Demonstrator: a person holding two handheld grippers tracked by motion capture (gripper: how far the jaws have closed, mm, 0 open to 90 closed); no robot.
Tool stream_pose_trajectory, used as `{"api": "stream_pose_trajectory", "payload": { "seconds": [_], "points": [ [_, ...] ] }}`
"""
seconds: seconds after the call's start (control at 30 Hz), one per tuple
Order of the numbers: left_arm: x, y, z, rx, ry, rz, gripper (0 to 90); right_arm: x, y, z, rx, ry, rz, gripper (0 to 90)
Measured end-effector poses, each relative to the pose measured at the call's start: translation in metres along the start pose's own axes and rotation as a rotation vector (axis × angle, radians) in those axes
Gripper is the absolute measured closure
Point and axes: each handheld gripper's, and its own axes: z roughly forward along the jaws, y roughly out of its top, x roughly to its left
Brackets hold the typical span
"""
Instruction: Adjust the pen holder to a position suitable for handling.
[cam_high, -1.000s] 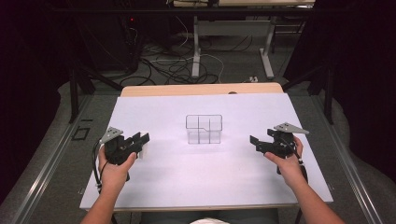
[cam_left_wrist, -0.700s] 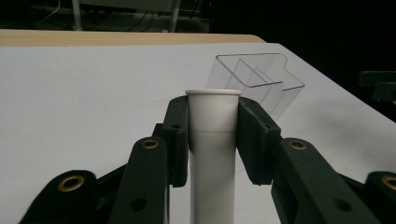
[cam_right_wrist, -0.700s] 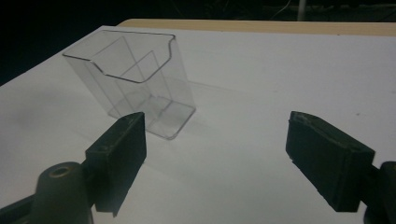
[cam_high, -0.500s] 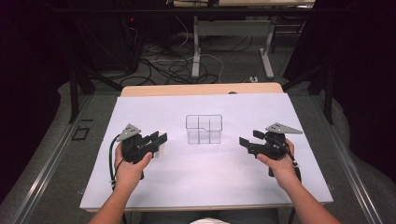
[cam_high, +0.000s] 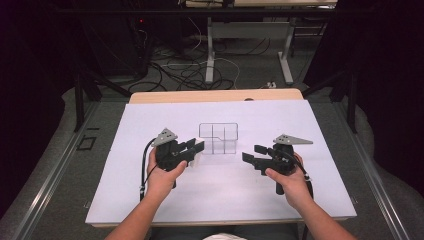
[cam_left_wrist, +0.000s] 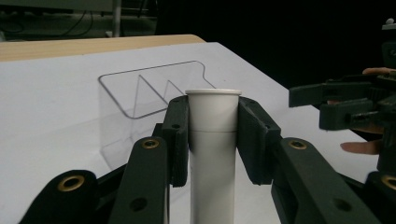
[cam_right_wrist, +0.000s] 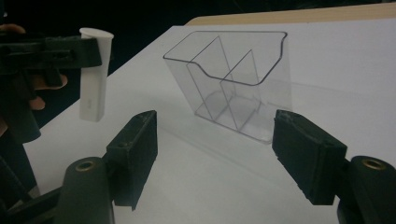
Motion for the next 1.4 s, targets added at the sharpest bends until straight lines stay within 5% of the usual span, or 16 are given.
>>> {"api": "stream_pose_trajectory", "payload": {
  "seconds": [0.2,0.57,0.8,1.4],
  "points": [
    [-0.008,0.0,0.018,0.004,-0.039,-0.009,67.0,0.006,-0.003,0.008,0.047,0.037,-0.014,33.9],
    [-0.027,-0.004,0.046,0.01,-0.119,-0.023,67.0,0.014,-0.012,0.017,0.037,0.165,0.095,46.7],
    [-0.04,-0.009,0.06,0.013,-0.096,-0.046,67.0,0.018,-0.015,0.019,0.032,0.153,0.199,51.8],
    [-0.056,-0.014,0.079,0.028,-0.107,-0.071,67.0,0.016,-0.018,0.02,0.099,0.123,0.294,64.9]
  ]
}}
